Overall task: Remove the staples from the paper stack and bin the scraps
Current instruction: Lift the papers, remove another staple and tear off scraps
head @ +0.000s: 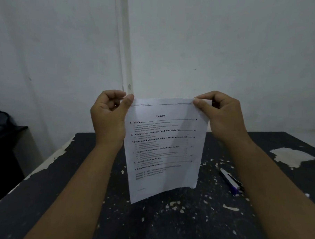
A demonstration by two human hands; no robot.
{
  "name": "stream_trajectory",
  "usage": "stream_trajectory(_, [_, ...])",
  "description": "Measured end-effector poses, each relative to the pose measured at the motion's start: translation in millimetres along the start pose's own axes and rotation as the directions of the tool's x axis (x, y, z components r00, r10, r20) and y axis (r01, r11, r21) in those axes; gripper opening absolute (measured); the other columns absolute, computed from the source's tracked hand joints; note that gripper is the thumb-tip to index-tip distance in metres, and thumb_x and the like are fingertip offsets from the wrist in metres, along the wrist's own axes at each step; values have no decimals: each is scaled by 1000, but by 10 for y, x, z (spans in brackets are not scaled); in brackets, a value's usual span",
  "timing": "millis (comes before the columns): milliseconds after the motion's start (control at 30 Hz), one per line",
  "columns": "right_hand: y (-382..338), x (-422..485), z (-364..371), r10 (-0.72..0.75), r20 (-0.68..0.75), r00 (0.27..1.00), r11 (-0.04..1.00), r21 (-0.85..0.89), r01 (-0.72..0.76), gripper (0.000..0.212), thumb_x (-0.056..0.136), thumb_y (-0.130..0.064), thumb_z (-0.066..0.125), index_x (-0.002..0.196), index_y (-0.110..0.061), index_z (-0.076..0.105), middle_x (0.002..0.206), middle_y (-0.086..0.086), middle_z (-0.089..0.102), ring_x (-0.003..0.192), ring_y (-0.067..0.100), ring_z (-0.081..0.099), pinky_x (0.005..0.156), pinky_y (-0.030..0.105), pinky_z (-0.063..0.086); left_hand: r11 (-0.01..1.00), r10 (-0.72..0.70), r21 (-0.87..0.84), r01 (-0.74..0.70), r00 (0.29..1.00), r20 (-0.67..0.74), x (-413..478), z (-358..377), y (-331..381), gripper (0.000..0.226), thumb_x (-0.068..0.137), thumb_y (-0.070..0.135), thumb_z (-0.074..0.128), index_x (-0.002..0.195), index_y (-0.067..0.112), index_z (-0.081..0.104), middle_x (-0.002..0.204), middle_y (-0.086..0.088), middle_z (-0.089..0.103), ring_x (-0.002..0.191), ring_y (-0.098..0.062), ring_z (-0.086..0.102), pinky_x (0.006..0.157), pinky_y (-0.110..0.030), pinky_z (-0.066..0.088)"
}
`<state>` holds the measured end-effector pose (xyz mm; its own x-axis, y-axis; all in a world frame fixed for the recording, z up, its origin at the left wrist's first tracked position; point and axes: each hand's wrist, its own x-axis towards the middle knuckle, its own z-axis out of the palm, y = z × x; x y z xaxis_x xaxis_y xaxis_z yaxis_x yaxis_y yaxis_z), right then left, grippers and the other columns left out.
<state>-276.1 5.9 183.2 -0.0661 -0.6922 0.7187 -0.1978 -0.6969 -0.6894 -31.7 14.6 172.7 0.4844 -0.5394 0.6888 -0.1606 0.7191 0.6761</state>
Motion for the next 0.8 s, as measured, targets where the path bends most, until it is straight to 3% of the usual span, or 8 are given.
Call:
stream_trajectory(100, [10,-7,36,182,-31,983,958,231,-170,14,87,-16,74,74,-22,75,75,-7,71,70,7,64,62,21,53,979,-136,-142,143,989,58,-83,-15,-13,22,83,25,79,101,23,68,65,12,69,63,-2,67,60,-18,55])
stream_trajectory(233, [27,-12,66,322,-20,946,850,447,-280,14,88,-17,73,74,-18,78,81,-1,75,75,9,68,69,24,56,936,-313,-60,347,898,308,-244,-93,-123,13,80,39,72,88,30,77,90,0,79,81,-22,76,65,-36,63])
stream_trajectory(367, [82,-39,34,324,-3,946,866,403,-295,25,94,-35,64,82,-18,79,88,5,76,80,15,69,72,30,59,950,-292,-21,311,910,294,-297,-81,-164,16,92,36,64,87,28,77,91,0,79,80,-18,76,61,-26,60])
stream_trajectory(467, [168,-109,14,340,22,940,873,364,-324,32,95,-42,59,88,-18,79,96,9,77,88,21,71,83,39,59,966,-256,27,257,939,230,-328,-46,-171,17,96,35,60,90,24,72,88,6,78,76,-13,75,58,-21,58])
stream_trajectory(633, [459,-298,-142,404,20,914,900,167,-402,34,96,-44,56,83,-21,78,85,2,76,78,14,68,75,34,56,982,-182,82,172,974,137,-377,-4,-174,19,98,32,59,85,23,67,76,13,75,67,-5,71,53,-17,54])
stream_trajectory(733, [767,-455,-322,478,11,879,843,-287,-455,27,97,-37,57,82,-21,72,78,1,71,76,16,66,62,26,47,989,-101,118,89,989,103,-426,26,-162,20,99,31,58,81,27,63,73,11,71,64,-2,68,52,-20,56])
stream_trajectory(800, [981,-587,-457,574,66,816,679,-595,-430,25,98,-34,58,84,-16,69,78,4,67,71,15,62,58,26,43,989,-47,141,35,995,84,-452,44,-154,20,100,30,57,80,30,62,76,10,68,64,0,66,53,-19,56])
